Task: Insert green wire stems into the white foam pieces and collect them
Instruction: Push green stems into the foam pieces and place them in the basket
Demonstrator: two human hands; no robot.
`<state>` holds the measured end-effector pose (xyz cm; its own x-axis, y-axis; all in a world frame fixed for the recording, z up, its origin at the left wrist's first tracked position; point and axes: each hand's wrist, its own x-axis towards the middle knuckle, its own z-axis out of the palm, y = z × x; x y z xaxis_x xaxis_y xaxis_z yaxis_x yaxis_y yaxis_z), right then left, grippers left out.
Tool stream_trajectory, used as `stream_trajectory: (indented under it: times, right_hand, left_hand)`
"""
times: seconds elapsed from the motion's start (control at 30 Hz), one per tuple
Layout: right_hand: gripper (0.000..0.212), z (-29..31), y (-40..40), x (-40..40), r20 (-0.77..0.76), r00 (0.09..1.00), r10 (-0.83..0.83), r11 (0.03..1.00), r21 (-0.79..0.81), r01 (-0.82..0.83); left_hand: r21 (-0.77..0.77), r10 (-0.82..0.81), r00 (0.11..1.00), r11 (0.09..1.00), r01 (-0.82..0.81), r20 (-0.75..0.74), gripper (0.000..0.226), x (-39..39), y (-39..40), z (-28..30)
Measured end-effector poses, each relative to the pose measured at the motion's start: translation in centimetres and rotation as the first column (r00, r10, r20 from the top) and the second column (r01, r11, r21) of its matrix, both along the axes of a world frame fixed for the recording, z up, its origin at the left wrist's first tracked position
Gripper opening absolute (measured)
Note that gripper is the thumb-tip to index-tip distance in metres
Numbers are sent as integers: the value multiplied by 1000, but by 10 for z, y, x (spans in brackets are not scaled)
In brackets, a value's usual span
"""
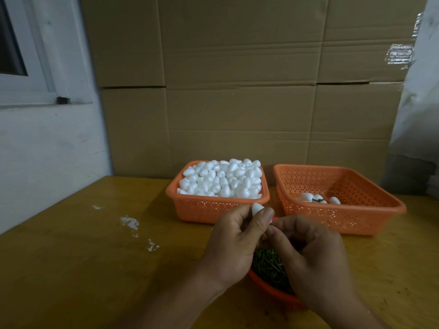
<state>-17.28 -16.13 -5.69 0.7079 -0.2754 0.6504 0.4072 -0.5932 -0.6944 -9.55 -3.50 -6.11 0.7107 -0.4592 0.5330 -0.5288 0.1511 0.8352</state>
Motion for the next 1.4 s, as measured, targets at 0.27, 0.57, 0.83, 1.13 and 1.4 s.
stream_trajectory:
  times: [0.27, 0.57, 0.83, 1.13, 1.4]
  right_hand:
    - [14, -2, -3, 2, 9, 998, 58, 998, 11, -58]
    - [16, 6, -7, 2, -27, 988, 149, 980, 137, -144]
    - [10, 30, -43, 14, -101, 994, -42, 964, 259, 67]
    - [19, 44, -135, 76, -409, 797, -444, 891, -112, 440]
    - [52, 39, -159, 110, -550, 508, -663, 746, -544, 384]
  left_hand:
    - [21, 38, 998, 999, -37, -42, 45, 0, -4, -6]
    - [76, -22, 1000, 997, 22, -1, 43, 0, -3, -6]
    - [124, -12, 997, 992, 4, 70, 40, -1, -2, -10]
    - [216, 10, 986, 975, -47, 168, 46, -5, -1, -11]
    - [184, 36, 981, 980, -71, 189, 46, -4, 0, -10]
